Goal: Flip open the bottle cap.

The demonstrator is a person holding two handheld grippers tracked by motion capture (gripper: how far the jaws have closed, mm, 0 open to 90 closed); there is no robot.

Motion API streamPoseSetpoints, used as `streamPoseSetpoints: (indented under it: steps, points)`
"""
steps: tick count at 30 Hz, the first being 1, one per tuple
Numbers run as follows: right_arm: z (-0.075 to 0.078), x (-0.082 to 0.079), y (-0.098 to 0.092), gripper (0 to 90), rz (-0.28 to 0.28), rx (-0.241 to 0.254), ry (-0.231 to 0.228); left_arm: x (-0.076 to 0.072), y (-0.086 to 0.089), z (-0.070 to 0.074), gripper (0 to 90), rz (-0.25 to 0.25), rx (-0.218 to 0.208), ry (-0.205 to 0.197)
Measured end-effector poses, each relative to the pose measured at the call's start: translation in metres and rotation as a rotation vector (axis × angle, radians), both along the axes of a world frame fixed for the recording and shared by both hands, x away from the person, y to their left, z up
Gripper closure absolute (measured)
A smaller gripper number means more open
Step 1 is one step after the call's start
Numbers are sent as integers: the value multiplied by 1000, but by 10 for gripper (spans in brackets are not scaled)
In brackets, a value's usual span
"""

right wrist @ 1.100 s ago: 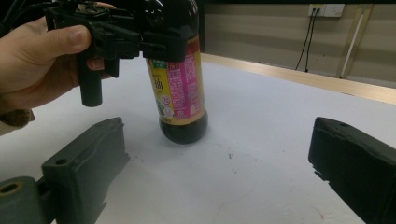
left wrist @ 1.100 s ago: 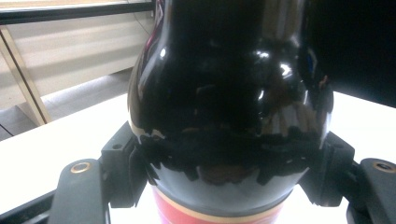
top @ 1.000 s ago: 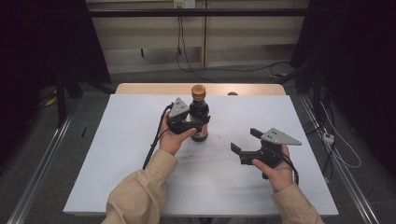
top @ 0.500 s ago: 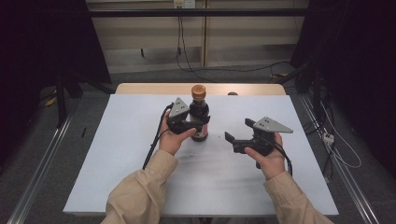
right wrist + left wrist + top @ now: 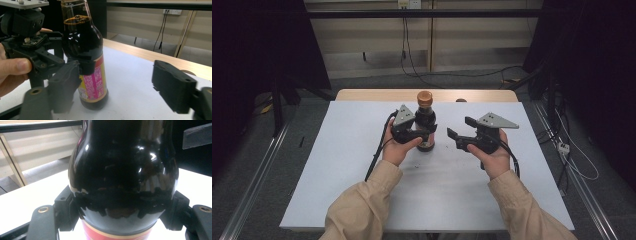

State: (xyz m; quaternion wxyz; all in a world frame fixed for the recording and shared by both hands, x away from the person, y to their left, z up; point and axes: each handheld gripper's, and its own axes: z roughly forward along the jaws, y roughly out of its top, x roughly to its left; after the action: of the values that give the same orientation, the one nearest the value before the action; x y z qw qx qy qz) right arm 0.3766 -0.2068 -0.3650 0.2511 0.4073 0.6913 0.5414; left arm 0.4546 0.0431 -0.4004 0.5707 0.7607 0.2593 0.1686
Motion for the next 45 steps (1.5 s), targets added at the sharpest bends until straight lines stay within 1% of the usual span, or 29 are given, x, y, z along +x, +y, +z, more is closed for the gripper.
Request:
streamPoseSetpoints:
  steps: [1,3,4,7,9,12,13,15,16,19,23,27,30,34,36,42,45]
  points:
    - [1,1,0,243,-4,-4,0,0,0,0,286,-1,1,-1]
    - [3,3,1,293,-1,2,3,0,0,0,287,-1,1,0]
    - [3,5,1,309,1,-3,0,0,0,0,287,0,0,0]
    - [6,7,1,416,-4,16,-9,0,0,0,287,0,0,-1]
    - [8,8,1,470,1,8,-15,0,0,0,287,0,1,-1]
    - [11,10,2,565,11,-10,-11,0,0,0,287,2,1,-3]
    - [12,11,3,599,13,-8,-11,0,0,0,287,2,2,-4]
    - [15,12,4,663,27,-22,-11,0,0,0,287,2,1,-3]
    - [16,13,4,692,30,-22,-15,0,0,0,287,2,1,-3]
    - [20,15,6,753,40,-25,-27,0,0,0,287,1,1,-3]
    - [25,18,8,821,44,-11,-31,0,0,0,288,1,2,-4]
    - [27,21,12,876,52,-19,-26,0,0,0,288,1,2,-4]
    - [28,22,14,900,60,-24,-24,0,0,0,288,2,2,-4]
    - [32,24,16,900,71,-24,-24,0,0,-1,288,0,-1,-5]
    - [34,26,19,900,81,-34,-29,0,0,-1,288,0,-2,-5]
    - [44,31,26,900,101,-40,-29,0,0,-1,289,2,-5,-3]
    - [46,34,28,900,110,-43,-21,0,-1,-1,289,3,-5,-5]
